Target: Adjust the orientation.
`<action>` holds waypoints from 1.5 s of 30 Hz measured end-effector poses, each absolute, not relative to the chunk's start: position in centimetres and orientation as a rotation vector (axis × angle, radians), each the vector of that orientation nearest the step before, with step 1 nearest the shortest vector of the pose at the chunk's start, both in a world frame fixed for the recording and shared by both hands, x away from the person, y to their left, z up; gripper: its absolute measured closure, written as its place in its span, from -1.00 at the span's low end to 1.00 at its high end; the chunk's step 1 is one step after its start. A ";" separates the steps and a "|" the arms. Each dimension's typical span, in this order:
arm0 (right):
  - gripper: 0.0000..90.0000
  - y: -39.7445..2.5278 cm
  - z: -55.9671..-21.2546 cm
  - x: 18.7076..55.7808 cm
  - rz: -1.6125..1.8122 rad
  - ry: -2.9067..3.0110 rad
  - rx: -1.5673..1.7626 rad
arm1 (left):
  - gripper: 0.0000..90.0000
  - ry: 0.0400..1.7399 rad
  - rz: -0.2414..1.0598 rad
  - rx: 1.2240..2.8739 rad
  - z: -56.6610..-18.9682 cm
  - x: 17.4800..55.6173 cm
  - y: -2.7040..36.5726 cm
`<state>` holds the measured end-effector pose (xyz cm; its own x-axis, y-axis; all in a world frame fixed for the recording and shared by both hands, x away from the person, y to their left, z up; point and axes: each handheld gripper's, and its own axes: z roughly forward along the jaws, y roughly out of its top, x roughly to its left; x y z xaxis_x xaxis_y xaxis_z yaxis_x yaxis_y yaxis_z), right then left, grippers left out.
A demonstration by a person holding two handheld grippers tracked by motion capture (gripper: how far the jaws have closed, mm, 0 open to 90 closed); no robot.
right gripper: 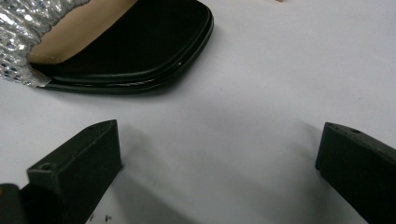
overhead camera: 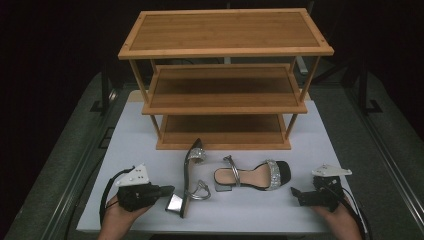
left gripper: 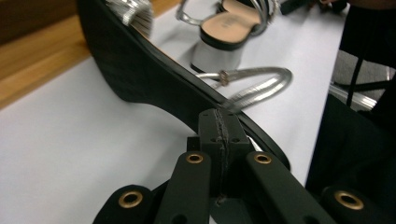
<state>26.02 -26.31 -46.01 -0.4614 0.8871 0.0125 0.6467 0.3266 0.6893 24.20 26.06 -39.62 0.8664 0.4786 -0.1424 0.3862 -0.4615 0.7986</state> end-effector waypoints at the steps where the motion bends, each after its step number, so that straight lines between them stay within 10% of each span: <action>1: -1.00 -26.3 -46.0 26.0 0.901 2.230 1.362 | 1.00 0.621 0.119 2.114 -39.9 24.0 25.9; 45: -1.00 -26.3 -46.0 26.1 0.902 2.234 1.363 | 1.00 0.880 0.181 2.100 -42.2 25.3 31.8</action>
<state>26.08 -26.33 -46.00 -0.4628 0.8863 0.0154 0.6485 0.3266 0.6876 25.32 31.80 -42.16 0.7442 0.6459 -0.1703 0.5257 -0.4091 0.7458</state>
